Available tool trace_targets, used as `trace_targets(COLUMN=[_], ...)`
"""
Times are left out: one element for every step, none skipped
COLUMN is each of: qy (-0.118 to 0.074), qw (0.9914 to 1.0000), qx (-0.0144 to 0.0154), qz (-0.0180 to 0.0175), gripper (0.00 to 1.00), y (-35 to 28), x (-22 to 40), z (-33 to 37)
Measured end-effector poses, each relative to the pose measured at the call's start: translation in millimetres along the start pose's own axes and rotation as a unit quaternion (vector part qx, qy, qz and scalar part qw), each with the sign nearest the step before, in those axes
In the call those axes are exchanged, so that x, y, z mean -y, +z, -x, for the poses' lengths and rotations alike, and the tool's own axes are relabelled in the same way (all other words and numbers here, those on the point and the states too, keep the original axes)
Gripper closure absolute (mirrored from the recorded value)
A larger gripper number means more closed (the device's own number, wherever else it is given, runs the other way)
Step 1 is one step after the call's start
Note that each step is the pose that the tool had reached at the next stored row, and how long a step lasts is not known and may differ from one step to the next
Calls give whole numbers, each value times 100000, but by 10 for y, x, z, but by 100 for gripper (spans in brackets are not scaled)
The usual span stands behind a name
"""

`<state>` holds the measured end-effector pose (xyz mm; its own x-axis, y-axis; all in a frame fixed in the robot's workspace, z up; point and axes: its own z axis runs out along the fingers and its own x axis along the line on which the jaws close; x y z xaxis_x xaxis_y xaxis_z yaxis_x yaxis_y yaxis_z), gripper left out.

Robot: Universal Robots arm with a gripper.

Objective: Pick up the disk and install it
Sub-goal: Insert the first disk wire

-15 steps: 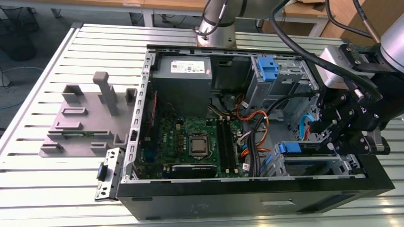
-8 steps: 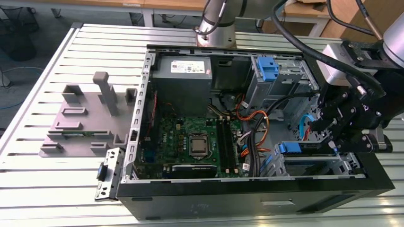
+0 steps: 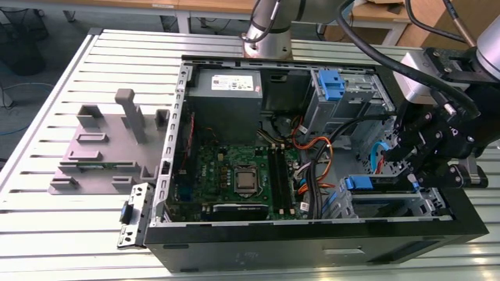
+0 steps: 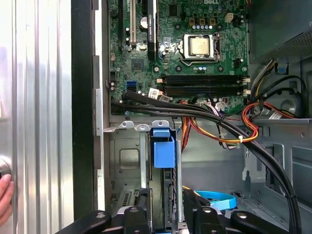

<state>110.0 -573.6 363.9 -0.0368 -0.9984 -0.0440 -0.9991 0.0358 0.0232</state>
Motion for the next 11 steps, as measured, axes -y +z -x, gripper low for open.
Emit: trace_targets(qy=[0,1,-1,-2,-1,-1,-1,0,0,-2,0], qw=[100000,100000,100000,100000,100000,100000,100000,100000,100000,100000,100000], qx=[-27,-16,3,10,12,3,0,-1,3,2,3], qz=[1,1,2,1,2,1,1,2,1,1,1], gripper=[58,58,58,58,58,58,58,58,58,58,58], y=[-9,-15,-17,-17,-17,-24,-29,-29,-29,-29,-29], x=[0,0,0,0,0,-1,-1,-1,-1,-1,-1], z=[0,1,1,1,1,1,1,1,1,1,1])
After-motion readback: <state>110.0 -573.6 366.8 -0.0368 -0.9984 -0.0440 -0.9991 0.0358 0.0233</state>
